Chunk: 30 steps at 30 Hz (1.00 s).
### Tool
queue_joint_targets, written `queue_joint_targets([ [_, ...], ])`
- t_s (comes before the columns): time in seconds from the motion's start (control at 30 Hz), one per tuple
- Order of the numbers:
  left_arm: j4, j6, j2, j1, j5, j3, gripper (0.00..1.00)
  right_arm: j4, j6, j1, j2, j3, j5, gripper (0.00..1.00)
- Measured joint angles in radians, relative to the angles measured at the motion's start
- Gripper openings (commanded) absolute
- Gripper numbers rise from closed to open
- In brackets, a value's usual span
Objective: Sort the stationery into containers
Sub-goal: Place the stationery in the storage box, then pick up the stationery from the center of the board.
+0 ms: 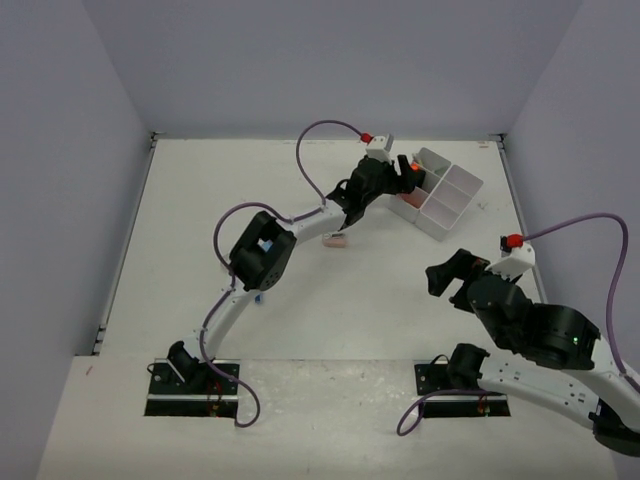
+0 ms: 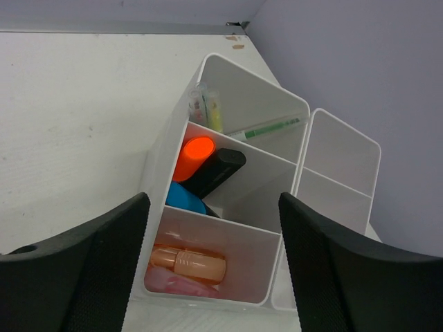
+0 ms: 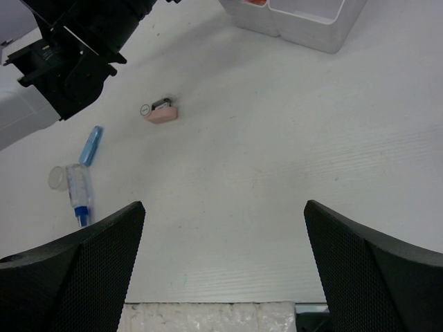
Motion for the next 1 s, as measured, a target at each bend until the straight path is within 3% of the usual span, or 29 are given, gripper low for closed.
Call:
queue_joint_targets([
  [0.13,-0.011,0.004,-0.014,-0.008,-0.015,-0.014,0.90,0.003,-0.003,0.000,0.034,0.000,0.000,0.99],
  [0.2,-0.078,0.008,-0.050,-0.014,-0.066,-0.024,0.99,0.019,-0.024,0.000,0.050,-0.001,-0.002,0.99],
  [0.27,-0.197,-0.001,-0.110,-0.016,-0.148,-0.031,1.00,0.052,-0.056,-0.004,0.076,-0.001,-0.012,0.99],
  [0.43,-0.571,-0.050,-0.386,0.013,-0.369,-0.095,1.00,0.184,-0.141,-0.045,0.237,-0.003,-0.090,0.99],
  [0.53,-0.709,-0.061,-0.646,0.080,-0.432,-0.297,1.00,0.284,-0.196,-0.095,0.330,-0.012,-0.171,0.98],
  [0.63,-0.754,-0.020,-0.873,0.189,-0.423,-0.543,0.98,0.355,-0.250,-0.124,0.387,-0.022,-0.243,0.98],
  [0.73,-0.766,0.040,-0.991,0.306,-0.376,-0.761,0.96,0.418,-0.303,-0.133,0.430,-0.022,-0.300,0.98],
  [0.87,-0.784,0.128,-1.007,0.365,-0.257,-0.957,0.98,0.457,-0.362,-0.136,0.480,-0.020,-0.344,0.98],
  [1.0,-0.809,0.201,-0.966,0.358,-0.206,-0.995,0.95,0.481,-0.401,-0.137,0.498,-0.019,-0.375,0.98],
])
